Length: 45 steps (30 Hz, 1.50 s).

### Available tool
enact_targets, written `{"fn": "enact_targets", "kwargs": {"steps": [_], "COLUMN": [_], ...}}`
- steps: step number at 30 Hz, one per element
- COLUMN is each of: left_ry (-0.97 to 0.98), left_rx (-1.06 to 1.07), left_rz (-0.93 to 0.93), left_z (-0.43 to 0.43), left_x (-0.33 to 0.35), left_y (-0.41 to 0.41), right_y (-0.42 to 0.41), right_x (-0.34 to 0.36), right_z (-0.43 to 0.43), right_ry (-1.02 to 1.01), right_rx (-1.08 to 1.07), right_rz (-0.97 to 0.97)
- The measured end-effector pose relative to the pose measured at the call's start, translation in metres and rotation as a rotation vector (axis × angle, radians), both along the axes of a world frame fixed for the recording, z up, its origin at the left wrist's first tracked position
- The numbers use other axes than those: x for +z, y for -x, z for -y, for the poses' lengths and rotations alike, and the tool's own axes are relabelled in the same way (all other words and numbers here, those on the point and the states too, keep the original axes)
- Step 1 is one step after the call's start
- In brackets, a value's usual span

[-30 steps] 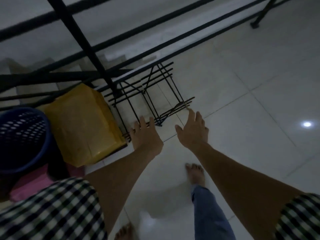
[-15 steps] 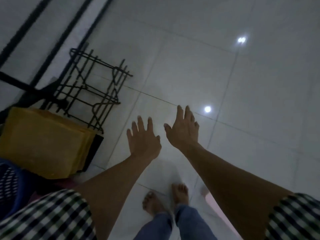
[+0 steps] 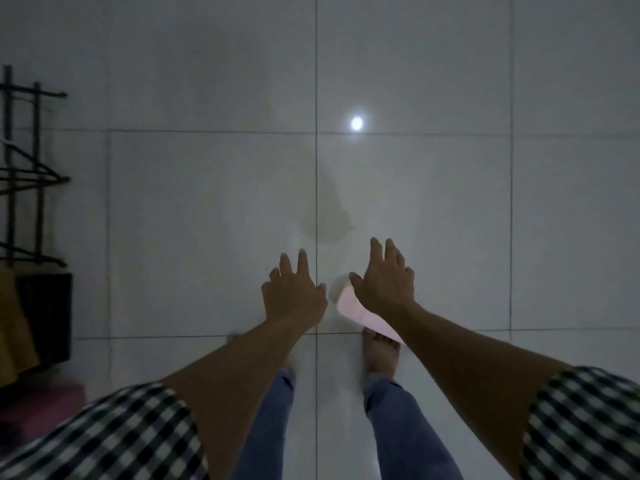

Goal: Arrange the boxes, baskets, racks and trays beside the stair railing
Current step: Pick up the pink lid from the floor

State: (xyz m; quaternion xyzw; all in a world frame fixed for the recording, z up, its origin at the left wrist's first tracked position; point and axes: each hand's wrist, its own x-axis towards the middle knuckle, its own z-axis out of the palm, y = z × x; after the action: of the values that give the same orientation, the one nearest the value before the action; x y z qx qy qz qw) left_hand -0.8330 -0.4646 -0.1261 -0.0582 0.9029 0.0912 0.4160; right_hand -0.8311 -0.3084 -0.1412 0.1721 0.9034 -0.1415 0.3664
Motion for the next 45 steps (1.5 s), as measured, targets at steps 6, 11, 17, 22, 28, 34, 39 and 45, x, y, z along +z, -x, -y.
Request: {"fn": "enact_targets", "kwargs": {"steps": [6, 11, 17, 22, 28, 34, 39, 45], "left_ry": [-0.045, -0.012, -0.041, -0.124, -0.284, -0.449, -0.722, -0.958], "left_rx": [0.111, 0.202, 0.407, 0.481, 0.654, 0.992, 1.237, 1.411], "left_rz": [0.217, 0.290, 0.311, 0.279, 0.089, -0.007, -0.091, -0.270], "left_z": [-0.084, -0.110, -0.110, -0.108, -0.094, -0.083, -0.051, 0.055], "left_x": [-0.104, -0.178, -0.233, -0.244, -0.208, -0.112, 0.000, 0.114], "left_y": [-0.061, -0.087, -0.090, -0.092, -0.077, -0.046, -0.023, 0.009], "right_y": [-0.064, -0.113, -0.150, -0.169, -0.146, -0.071, -0.007, 0.034], "right_x": [-0.097, -0.165, -0.213, -0.228, -0.186, -0.077, 0.031, 0.136], "right_z": [-0.084, -0.125, -0.132, -0.131, -0.130, -0.080, 0.014, 0.126], "right_ry": [0.004, -0.023, 0.008, -0.087, -0.057, -0.010, 0.042, 0.104], "right_rx": [0.011, 0.064, 0.148, 0.227, 0.221, 0.130, 0.110, 0.190], "right_rz": [0.161, 0.278, 0.279, 0.198, 0.002, -0.143, -0.351, -0.463]}}
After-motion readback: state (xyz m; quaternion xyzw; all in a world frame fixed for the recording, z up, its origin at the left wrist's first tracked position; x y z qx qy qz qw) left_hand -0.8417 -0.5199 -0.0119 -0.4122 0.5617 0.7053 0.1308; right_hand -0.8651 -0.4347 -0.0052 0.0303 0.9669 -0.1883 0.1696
